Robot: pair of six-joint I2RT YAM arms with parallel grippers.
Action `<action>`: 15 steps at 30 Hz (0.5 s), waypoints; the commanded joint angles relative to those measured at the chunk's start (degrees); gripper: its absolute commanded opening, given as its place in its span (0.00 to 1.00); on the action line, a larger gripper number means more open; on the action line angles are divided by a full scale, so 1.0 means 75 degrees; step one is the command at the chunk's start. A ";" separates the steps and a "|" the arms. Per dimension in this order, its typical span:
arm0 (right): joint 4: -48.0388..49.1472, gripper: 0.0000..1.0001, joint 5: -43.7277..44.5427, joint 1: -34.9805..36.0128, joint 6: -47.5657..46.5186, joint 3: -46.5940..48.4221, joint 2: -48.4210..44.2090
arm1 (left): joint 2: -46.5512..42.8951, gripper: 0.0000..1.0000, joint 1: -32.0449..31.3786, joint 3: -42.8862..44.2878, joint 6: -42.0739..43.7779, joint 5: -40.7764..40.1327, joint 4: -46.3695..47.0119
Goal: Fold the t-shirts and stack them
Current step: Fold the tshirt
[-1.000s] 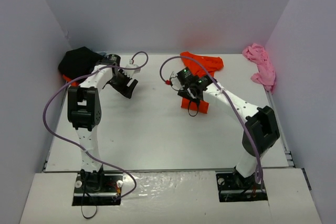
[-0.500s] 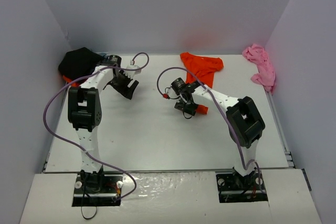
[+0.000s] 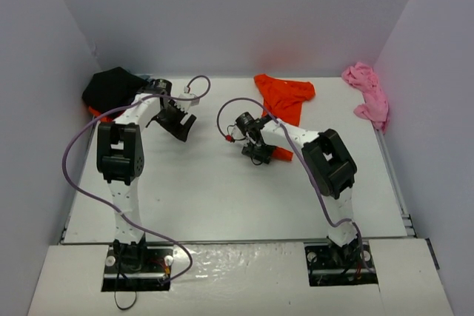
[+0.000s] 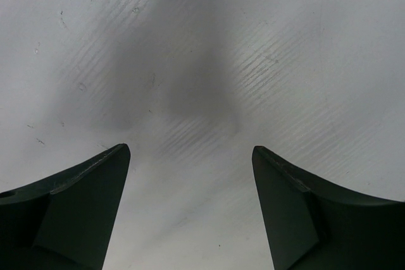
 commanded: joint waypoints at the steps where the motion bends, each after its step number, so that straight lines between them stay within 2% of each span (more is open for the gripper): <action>1: -0.0104 0.00 -0.0300 0.0004 -0.0030 -0.0068 0.0106 | -0.0204 0.75 -0.0010 0.0377 0.0027 0.0044 0.0021; 6: -0.0335 0.00 -0.0533 0.0395 -0.0019 -0.0737 -0.0340 | -0.0271 0.75 0.0000 0.0344 0.0039 0.0042 0.0010; 11: -0.0769 0.00 -0.1181 0.1292 0.0191 -0.1366 -0.1622 | -0.0438 0.76 0.0000 0.0201 0.0060 0.0030 0.0068; 15: -0.1073 0.00 -0.1405 0.1588 0.0432 -0.1249 -0.2214 | -0.0493 0.76 -0.0011 0.0169 0.0028 0.0042 0.0068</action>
